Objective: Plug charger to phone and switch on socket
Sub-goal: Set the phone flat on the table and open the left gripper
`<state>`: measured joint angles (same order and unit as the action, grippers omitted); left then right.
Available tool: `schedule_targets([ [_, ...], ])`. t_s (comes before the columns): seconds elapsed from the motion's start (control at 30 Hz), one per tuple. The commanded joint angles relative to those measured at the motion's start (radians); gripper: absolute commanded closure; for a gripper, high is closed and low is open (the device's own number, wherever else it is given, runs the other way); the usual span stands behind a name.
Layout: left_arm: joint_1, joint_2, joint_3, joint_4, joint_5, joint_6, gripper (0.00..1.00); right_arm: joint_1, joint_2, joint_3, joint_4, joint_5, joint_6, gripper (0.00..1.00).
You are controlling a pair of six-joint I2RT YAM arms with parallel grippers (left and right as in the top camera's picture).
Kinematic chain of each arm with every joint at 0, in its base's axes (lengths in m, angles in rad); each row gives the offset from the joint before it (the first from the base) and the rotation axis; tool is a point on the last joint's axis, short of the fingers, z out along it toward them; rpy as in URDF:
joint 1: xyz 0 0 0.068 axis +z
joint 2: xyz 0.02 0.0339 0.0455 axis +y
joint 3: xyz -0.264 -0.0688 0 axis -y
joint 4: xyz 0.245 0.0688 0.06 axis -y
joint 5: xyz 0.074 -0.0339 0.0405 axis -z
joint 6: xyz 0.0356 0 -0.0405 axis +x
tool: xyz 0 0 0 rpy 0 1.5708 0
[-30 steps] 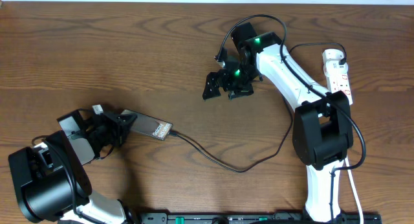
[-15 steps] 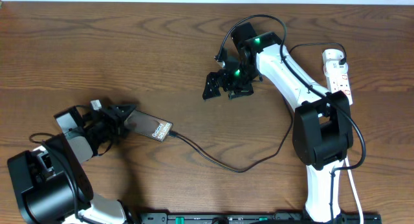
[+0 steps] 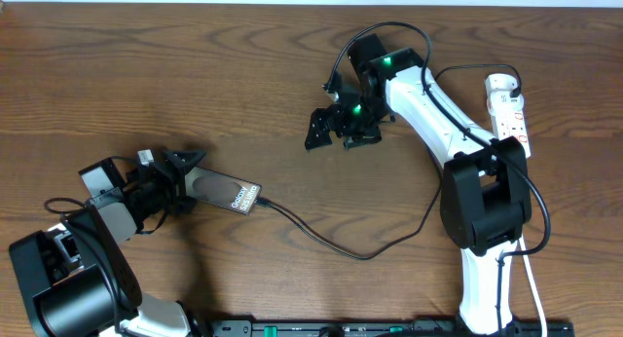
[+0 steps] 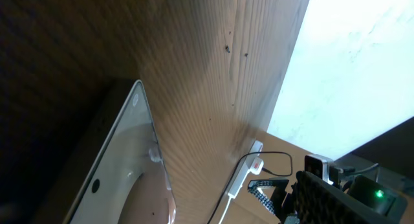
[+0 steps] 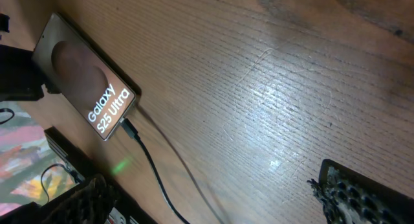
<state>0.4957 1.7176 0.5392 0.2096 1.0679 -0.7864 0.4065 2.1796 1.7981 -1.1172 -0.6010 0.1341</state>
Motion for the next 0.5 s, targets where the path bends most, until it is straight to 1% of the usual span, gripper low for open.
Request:
schedule_targets([
  [0.0,-0.002,0.061,-0.061,-0.057,-0.198,-0.011,0.11,0.001,-0.033,0.018,-0.002,0.001,0.011,0.01],
  [0.23,-0.002,0.061,-0.061,-0.133,-0.278,-0.011,0.11,0.001,-0.033,0.018,-0.006,0.001,0.011,0.01],
  [0.47,-0.001,0.061,-0.061,-0.163,-0.303,-0.011,0.11,0.001,-0.033,0.018,-0.016,0.001,0.011,0.01],
])
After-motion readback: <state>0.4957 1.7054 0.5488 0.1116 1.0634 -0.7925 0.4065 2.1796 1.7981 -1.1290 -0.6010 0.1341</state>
